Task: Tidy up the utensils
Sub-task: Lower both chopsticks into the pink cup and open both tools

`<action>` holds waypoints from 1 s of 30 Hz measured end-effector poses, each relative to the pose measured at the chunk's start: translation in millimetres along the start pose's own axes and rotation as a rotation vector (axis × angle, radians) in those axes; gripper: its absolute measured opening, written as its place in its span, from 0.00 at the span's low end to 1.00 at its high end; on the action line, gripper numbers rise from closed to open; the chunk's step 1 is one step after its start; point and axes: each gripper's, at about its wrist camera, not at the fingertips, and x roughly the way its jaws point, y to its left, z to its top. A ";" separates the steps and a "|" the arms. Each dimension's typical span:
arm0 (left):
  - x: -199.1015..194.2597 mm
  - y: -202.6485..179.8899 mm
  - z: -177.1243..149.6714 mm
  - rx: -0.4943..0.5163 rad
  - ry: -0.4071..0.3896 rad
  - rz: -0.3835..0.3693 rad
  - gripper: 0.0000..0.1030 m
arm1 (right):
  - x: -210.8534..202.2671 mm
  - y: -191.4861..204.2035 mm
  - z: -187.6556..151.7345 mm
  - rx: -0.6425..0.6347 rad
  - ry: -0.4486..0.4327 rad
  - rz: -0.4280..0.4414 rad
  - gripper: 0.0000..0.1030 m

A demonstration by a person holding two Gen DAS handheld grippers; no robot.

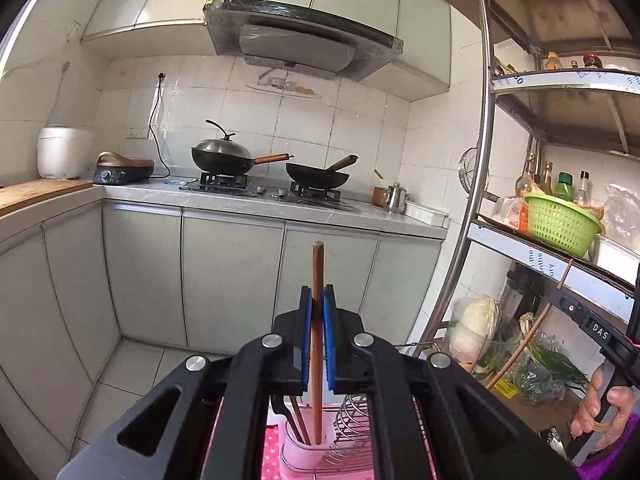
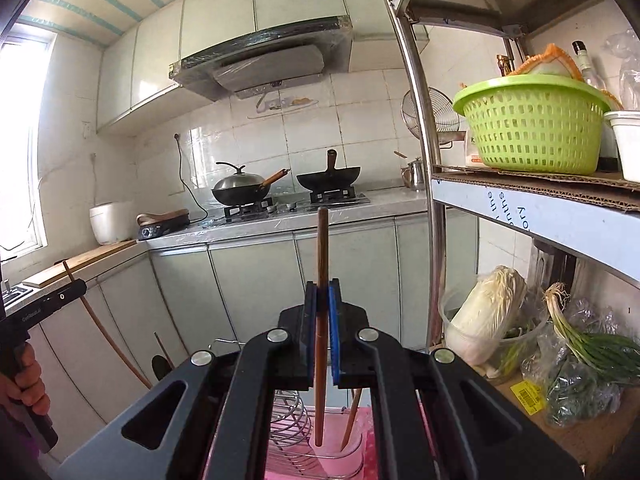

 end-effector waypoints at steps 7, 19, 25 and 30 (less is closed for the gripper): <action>37.9 4.5 -27.3 0.004 0.090 0.013 0.05 | 34.2 -1.1 -21.3 -0.034 0.077 -0.026 0.06; 75.0 13.6 -78.4 -0.051 0.264 0.011 0.05 | 59.3 -3.3 -78.6 -0.004 0.252 -0.012 0.06; 84.9 17.3 -90.1 -0.088 0.312 0.020 0.06 | 66.7 -3.3 -90.8 0.004 0.328 0.007 0.06; 76.2 23.4 -87.5 -0.125 0.300 0.028 0.22 | 62.4 -4.5 -90.0 0.005 0.350 0.003 0.13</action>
